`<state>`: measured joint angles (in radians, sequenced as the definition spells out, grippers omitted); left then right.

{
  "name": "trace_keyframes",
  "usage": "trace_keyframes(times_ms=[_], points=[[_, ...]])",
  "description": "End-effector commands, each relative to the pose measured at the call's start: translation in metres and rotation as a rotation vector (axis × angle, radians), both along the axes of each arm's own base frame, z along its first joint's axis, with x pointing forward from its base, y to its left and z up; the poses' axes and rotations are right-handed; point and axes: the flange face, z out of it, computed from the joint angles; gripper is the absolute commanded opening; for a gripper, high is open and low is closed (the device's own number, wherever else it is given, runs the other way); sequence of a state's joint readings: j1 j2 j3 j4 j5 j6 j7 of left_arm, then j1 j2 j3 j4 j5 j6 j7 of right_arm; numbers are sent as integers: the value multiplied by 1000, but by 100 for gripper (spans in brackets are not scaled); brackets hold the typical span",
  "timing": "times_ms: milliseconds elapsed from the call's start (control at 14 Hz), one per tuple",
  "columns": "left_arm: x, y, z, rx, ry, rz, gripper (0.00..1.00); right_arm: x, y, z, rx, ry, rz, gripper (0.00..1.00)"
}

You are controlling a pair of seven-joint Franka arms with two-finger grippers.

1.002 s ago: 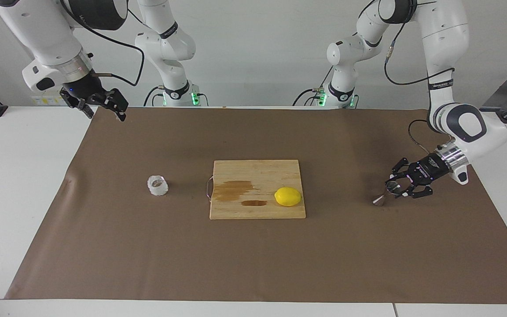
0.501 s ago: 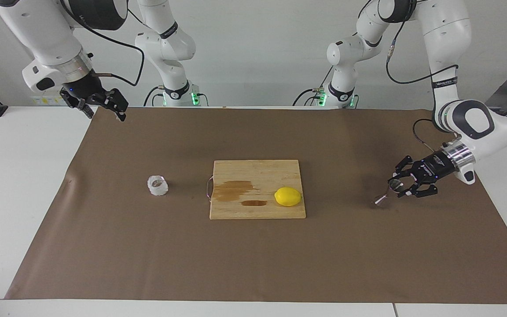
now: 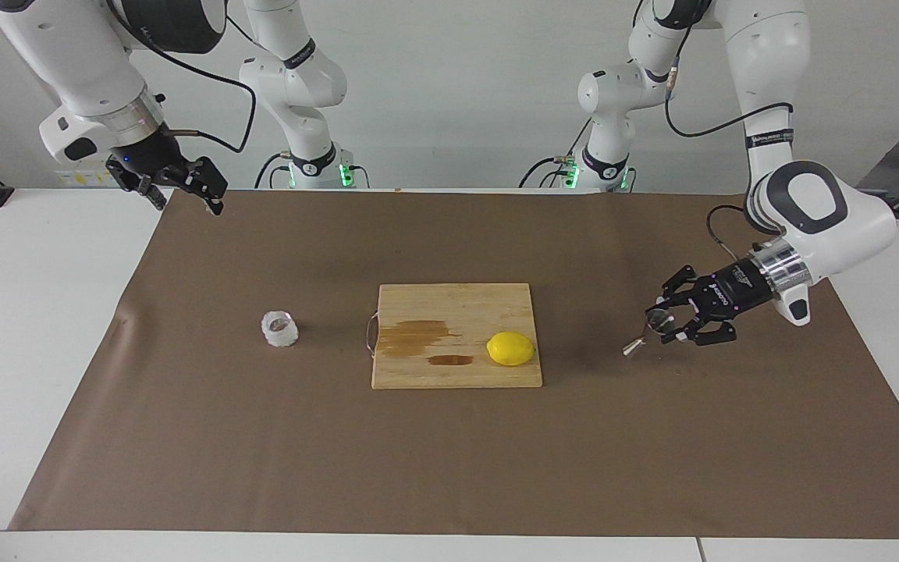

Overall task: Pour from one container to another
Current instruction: 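Lift the metal cup with the left gripper over the wooden board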

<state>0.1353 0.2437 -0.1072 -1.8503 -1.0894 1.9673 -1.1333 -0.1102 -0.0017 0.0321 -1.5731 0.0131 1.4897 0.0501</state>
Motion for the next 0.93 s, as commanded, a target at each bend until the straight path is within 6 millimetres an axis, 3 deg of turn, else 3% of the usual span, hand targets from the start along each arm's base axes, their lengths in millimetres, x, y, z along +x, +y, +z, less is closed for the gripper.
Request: trace_keyframes(times_ms=[0,430,859], points=[[-1,-48,11,9,23,44,0,-3,0,4,16,5,-6,100],[-17,-151,13,-35,29,40,0,-3,1,4,18,6,-6,100],[-60,-262,-5,-88,34,267,0,-3,0,4,16,5,-8,100]])
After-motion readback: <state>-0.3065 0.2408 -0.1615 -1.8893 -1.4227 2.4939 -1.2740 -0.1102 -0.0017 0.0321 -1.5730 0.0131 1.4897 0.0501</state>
